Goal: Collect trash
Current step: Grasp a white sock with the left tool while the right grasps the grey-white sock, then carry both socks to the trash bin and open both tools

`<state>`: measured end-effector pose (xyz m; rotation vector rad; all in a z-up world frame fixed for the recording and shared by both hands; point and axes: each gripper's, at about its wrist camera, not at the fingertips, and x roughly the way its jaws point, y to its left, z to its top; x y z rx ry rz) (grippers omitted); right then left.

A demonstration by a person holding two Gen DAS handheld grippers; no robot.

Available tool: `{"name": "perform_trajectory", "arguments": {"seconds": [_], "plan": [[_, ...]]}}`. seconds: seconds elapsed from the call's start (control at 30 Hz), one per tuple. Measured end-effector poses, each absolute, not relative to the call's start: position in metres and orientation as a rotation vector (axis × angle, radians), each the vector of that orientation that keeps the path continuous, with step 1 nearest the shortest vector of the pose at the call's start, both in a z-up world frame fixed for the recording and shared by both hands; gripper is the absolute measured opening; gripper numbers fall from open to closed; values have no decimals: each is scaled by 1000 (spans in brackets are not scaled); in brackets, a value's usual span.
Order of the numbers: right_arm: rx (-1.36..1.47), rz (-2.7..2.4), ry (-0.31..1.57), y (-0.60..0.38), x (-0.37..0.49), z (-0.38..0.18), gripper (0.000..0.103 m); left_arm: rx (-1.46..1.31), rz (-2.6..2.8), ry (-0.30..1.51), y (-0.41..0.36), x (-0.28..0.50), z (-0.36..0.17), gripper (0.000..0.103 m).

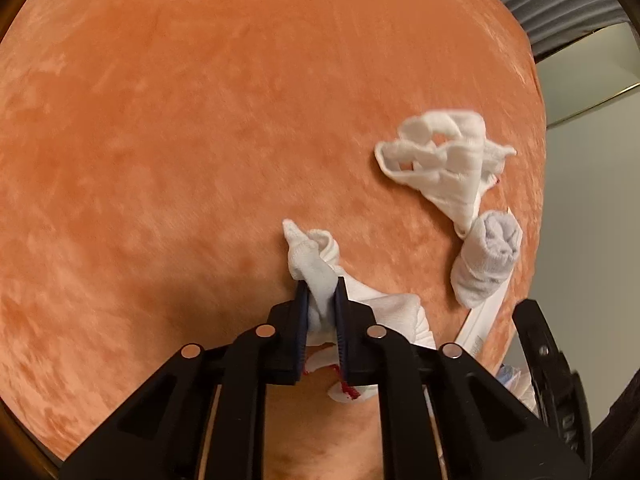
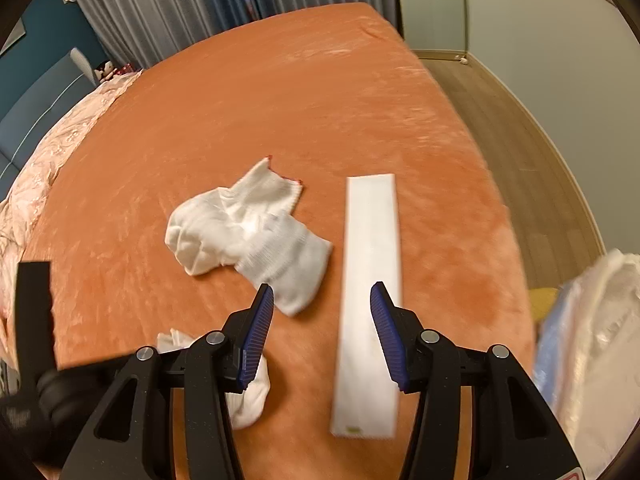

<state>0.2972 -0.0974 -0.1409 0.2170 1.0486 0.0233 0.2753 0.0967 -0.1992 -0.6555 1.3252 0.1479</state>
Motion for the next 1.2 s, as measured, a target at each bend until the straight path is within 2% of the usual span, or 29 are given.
{"name": "perform_trajectory", "arguments": {"seconds": [0.17, 0.23, 0.3, 0.4, 0.5, 0.9, 1.2], "plan": [[215, 48, 1085, -80, 319, -156, 49, -584, 182, 1270, 101, 280, -188, 11], [219, 54, 1100, -75, 324, -163, 46, -558, 192, 1254, 103, 285, -183, 11], [234, 69, 1121, -72, 329, -170, 34, -536, 191, 1248, 106, 290, -180, 11], [216, 77, 1116, -67, 327, -170, 23, -512, 179, 1242, 109, 295, -174, 11], [196, 73, 1100, -64, 316, -163, 17, -489, 174, 1226, 107, 296, -165, 10], [310, 40, 983, -117, 246, -99, 16, -433, 68, 1118, 67, 263, -96, 10], [354, -11, 845, -176, 187, -40, 16, -360, -80, 1010, -1, 218, -28, 10]]}}
